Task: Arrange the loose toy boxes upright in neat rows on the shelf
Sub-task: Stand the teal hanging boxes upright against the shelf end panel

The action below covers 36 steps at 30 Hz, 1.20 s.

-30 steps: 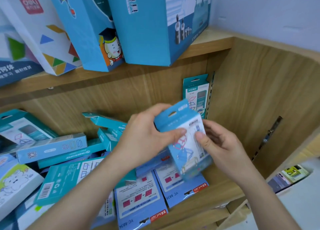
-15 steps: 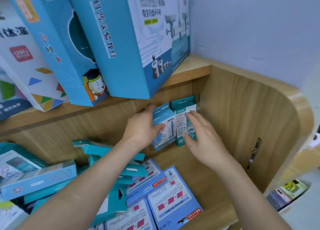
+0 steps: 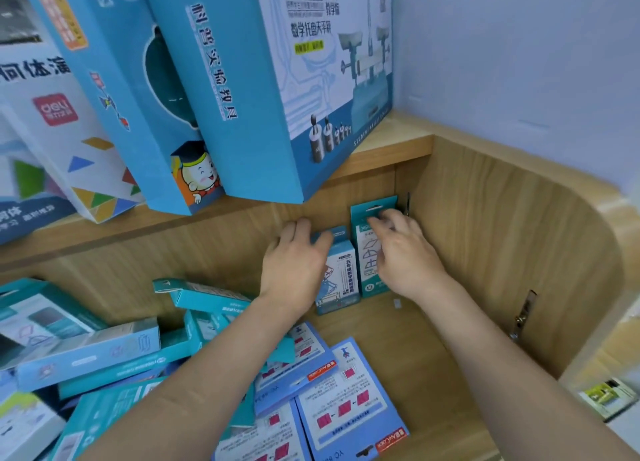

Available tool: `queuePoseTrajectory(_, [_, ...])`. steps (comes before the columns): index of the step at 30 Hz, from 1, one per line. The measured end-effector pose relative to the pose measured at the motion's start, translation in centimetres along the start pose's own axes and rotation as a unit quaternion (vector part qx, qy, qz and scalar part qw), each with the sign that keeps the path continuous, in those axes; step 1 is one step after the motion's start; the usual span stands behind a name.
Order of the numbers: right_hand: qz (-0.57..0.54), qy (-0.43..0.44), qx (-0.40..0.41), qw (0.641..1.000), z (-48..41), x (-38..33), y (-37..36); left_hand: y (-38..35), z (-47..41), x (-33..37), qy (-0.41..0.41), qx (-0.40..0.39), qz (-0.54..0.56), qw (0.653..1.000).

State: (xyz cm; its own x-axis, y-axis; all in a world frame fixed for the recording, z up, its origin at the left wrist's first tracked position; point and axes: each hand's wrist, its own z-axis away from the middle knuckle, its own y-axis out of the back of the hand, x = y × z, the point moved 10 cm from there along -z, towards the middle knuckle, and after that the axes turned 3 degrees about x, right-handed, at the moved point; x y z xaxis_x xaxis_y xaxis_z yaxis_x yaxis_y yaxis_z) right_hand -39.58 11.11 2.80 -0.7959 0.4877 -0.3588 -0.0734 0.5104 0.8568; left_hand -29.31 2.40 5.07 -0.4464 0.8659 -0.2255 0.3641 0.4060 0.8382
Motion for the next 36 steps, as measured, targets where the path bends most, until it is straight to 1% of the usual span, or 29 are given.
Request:
queuePoseTrajectory(2, [0.008,0.002,0.007,1.000,-0.2,-0.1,0.0,-1.3,0.1,0.0,0.005,-0.057,-0.005,0.998])
queuePoseTrajectory(4, [-0.008,-0.005,-0.001,1.000,-0.2,-0.2,-0.4,-3.1,0.7,-0.6,0.034,-0.133,0.009,0.990])
queuePoseTrajectory(6, [-0.019,-0.003,-0.018,1.000,-0.2,-0.1,-1.0,-3.9,0.9,-1.0,0.052,-0.150,0.039,0.987])
queuePoseTrajectory(8, [-0.009,0.010,-0.024,1.000,-0.3,-0.1,-1.2,-4.4,0.7,-1.3,0.065,-0.146,0.078,0.984])
queuePoseTrajectory(10, [0.009,0.002,-0.029,1.000,-0.6,0.1,-1.0,-4.4,0.2,-1.5,0.068,-0.133,0.100,0.984])
queuePoseTrajectory(12, [0.026,-0.023,-0.025,0.999,-0.9,0.4,-0.5,-4.3,-0.1,-1.2,0.060,-0.120,0.081,0.988])
queuePoseTrajectory(14, [0.018,-0.040,-0.003,0.999,-1.0,0.5,0.0,-4.5,-0.2,-1.1,0.058,-0.116,0.070,0.989])
queuePoseTrajectory(17, [-0.031,-0.044,0.008,0.999,-1.0,0.4,-0.2,-4.8,-0.6,-1.3,0.071,-0.114,0.097,0.986])
queuePoseTrajectory(20, [-0.083,-0.043,0.015,0.996,-0.7,0.7,-0.6,-4.8,-0.8,-1.5,0.098,-0.106,0.140,0.980])
queuePoseTrajectory(23, [-0.136,-0.049,0.025,0.989,0.0,1.5,-1.1,-5.0,-0.5,-1.5,0.132,-0.107,0.155,0.973])
queuePoseTrajectory(26, [-0.186,-0.035,0.060,0.980,1.0,1.8,-1.1,-5.1,-0.2,-1.6,0.159,-0.113,0.154,0.969])
queuePoseTrajectory(29, [-0.233,-0.030,0.085,0.968,2.0,1.9,-0.7,-4.8,-0.1,-1.6,0.169,-0.131,0.138,0.967])
queuePoseTrajectory(32, [-0.302,-0.028,0.090,0.949,3.1,2.0,-0.5,-3.8,0.6,-1.2,0.173,-0.146,0.125,0.966])
queuePoseTrajectory(33, [-0.322,-0.036,0.082,0.942,3.5,2.0,-0.6,-2.9,1.0,-1.2,0.180,-0.132,0.120,0.967])
queuePoseTrajectory(34, [-0.339,-0.047,0.066,0.937,3.9,2.0,-0.8,-1.5,1.6,-1.4,0.193,-0.101,0.120,0.969])
queuePoseTrajectory(36, [-0.377,-0.053,0.020,0.924,4.6,1.5,-1.3,2.3,3.4,-1.6,0.227,-0.014,0.161,0.960])
